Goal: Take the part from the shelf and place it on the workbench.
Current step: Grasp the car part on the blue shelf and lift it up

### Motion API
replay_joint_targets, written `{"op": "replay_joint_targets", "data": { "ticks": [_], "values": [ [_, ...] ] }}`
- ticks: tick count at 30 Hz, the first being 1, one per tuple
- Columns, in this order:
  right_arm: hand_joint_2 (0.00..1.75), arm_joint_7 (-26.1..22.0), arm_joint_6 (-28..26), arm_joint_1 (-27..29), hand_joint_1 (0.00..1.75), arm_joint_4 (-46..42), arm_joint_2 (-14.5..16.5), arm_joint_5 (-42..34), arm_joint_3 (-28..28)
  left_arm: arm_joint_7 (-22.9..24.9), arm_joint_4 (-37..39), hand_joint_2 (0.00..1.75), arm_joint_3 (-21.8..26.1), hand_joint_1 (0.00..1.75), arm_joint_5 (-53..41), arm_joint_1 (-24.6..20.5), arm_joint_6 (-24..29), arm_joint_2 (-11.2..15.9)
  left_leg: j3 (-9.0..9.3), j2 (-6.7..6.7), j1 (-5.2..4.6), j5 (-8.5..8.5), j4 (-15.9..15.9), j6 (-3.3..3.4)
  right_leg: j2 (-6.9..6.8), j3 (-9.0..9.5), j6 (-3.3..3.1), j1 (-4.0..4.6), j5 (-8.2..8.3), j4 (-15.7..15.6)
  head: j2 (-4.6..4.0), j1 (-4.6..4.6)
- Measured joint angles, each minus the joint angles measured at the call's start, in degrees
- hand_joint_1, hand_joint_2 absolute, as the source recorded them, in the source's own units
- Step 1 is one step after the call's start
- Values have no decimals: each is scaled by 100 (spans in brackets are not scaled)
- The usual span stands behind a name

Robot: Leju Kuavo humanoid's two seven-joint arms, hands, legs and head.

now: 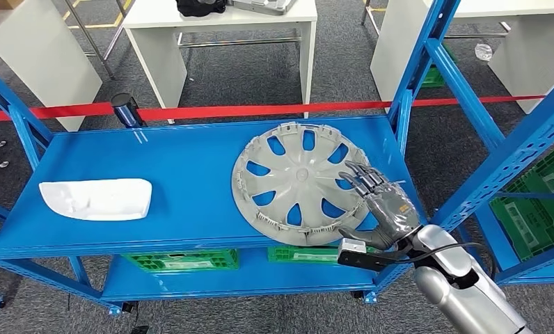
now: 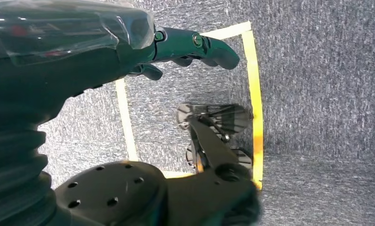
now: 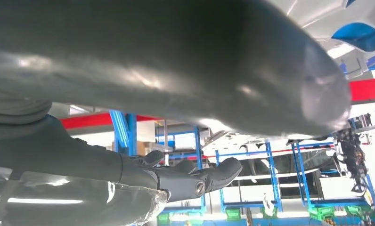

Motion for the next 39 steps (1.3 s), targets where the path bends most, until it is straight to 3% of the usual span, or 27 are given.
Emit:
{"op": "replay_joint_targets", "data": {
  "ticks": [2, 4, 7, 8, 10, 12, 13, 15, 16, 18, 20, 22, 23, 26, 27, 28, 29, 31, 33, 35, 37, 39],
  "values": [
    [0, -25, -37, -80, 0, 13, -15, 74, 25, 1, 0, 175, 0, 0, 4, -13, 6, 14, 314, 12, -45, 199, -635, 87, 10, -10, 9, 23, 3, 0, 0, 2],
    [0, -45, -74, -125, 0, 29, -27, 137, 66, 2, 0, 175, 1, 0, 9, -23, 13, 21, 372, 24, -77, 199, -767, 121, 8, -21, 43, 28, 14, -13, 0, 3],
    [0, -74, -83, -130, 0, 34, -65, 99, 142, 2, 0, 175, 2, 0, 33, -26, 21, 14, 451, 26, -46, 289, -906, 179, -7, -89, 97, 26, -62, 106, 0, 11],
    [0, -88, -57, -122, 0, 32, -82, -5, 155, 1, 0, 175, 2, 0, 47, -27, 19, 9, 478, 29, -32, 320, -952, 197, -11, -195, 88, 26, -174, 326, 0, 17],
    [0, -121, 77, -45, 0, 28, -102, -422, 161, 1, 0, 175, 2, 0, 76, -16, 8, 0, 476, 25, -32, 335, -967, 216, -15, -553, 69, 14, -490, 1079, 0, 23],
    [0, -152, 217, 101, 0, 9, -91, -862, 154, -1, 0, 175, 2, 0, 94, 3, -7, -6, 469, 12, -32, 332, -961, 215, -16, -804, 110, -4, -637, 1594, 0, 25],
    [0, -166, 250, 161, 0, -9, -84, -990, 150, -2, 0, 175, 2, 0, 99, 9, -14, -11, 467, 5, -30, 328, -952, 209, -18, -776, 159, -17, -578, 1528, 0, 25],
    [0, -186, 269, 219, 0, -56, -75, -1099, 136, -5, 0, 175, 2, 0, 102, 14, -22, -25, 463, -2, -21, 302, -906, 171, -33, -412, 270, -49, -283, 795, 0, 26],
    [0, -194, 272, 231, 0, -80, -70, -1119, 126, -7, 1, 175, 2, 0, 102, 13, -23, -26, 453, -4, -29, 274, -867, 137, -38, -213, 285, -50, -156, 417, 0, 27],
    [0, -209, 273, 281, 0, -137, -59, -1146, 92, -14, 2, 175, 2, 0, 102, 12, -22, -25, 429, -4, -48, 232, -806, 76, -38, -12, 218, -38, -45, 35, 0, 25],
    [0, -232, 270, 368, 0, -213, -39, -1202, 41, -25, 2, 175, -1, 0, 100, 12, -22, -27, 417, -1, -43, 222, -789, 42, -26, -17, 115, -28, -34, 31, 0, 20],
    [0, -269, 279, 439, 0, -299, -15, -1358, -32, -37, 2, 175, -4, 0, 95, 9, -22, -32, 348, 2, -18, 122, -657, -10, -23, -14, 57, -43, -21, 24, 0, 15],
    [0, -292, 294, 460, 0, -338, -3, -1452, -73, -40, 2, 175, -5, 0, 92, 7, -22, -32, 246, 3, -5, -13, -438, -42, -22, -12, 35, -54, -16, 20, 0, 11],
    [0, -332, 343, 519, 0, -398, 28, -1616, -157, -44, 2, 175, -8, 0, 91, 9, -22, -37, -278, 4, 18, -521, 681, -105, -23, -19, 9, -38, -17, 21, 0, 1],
    [0, -333, 349, 541, 0, -402, 36, -1631, -171, -44, 2, 175, -10, 0, 91, 12, -22, -39, -387, 4, 21, -566, 898, -103, -23, -19, 8, -29, -17, 22, 0, 0],
    [0, -333, 351, 557, 0, -405, 43, -1640, -182, -44, 2, 175, -12, 0, 91, 13, -22, -40, -392, 4, 21, -502, 893, -90, -21, -17, 8, -19, -17, 22, 0, 1],
    [0, -333, 352, 567, 0, -414, 50, -1642, -192, -45, 2, 175, -14, 0, 91, 13, -22, -40, -280, 3, 15, -342, 653, -62, -16, -12, 8, -7, -17, 22, 0, 1],
    [0, -333, 352, 572, 0, -447, 63, -1645, -219, -45, 2, 175, -16, 0, 91, 9, -20, -32, 139, 0, -19, 23, -178, 42, -3, 0, 11, 12, -17, 19, 0, 4],
    [0, -333, 352, 573, 0, -475, 73, -1648, -249, -46, 2, 175, -19, 0, 90, 2, -19, -19, 395, 15, -68, 163, -698, 124, 1, -8, 22, 22, -14, 18, 0, 5],
    [0, -335, 352, 585, 0, -487, 86, -1649, -267, -49, 2, 175, -20, 0, 86, 1, -18, -13, 406, 29, -100, 157, -766, 146, -5, -18, 58, 19, -1, 2, 0, 2],
    [0, -339, 357, 597, 0, -502, 93, -1665, -289, -50, 2, 175, -20, 0, 85, 1, -16, -15, 460, 33, -73, 219, -864, 172, -12, -54, 98, 21, -30, 42, 0, 8],
    [0, -349, 497, 592, 0, -511, 97, -1935, -322, -51, 2, 175, -20, 0, 85, -5, -17, -21, 514, 39, -45, 287, -958, 204, -16, -245, 88, 25, -240, 435, 0, 19]
  ]
}}
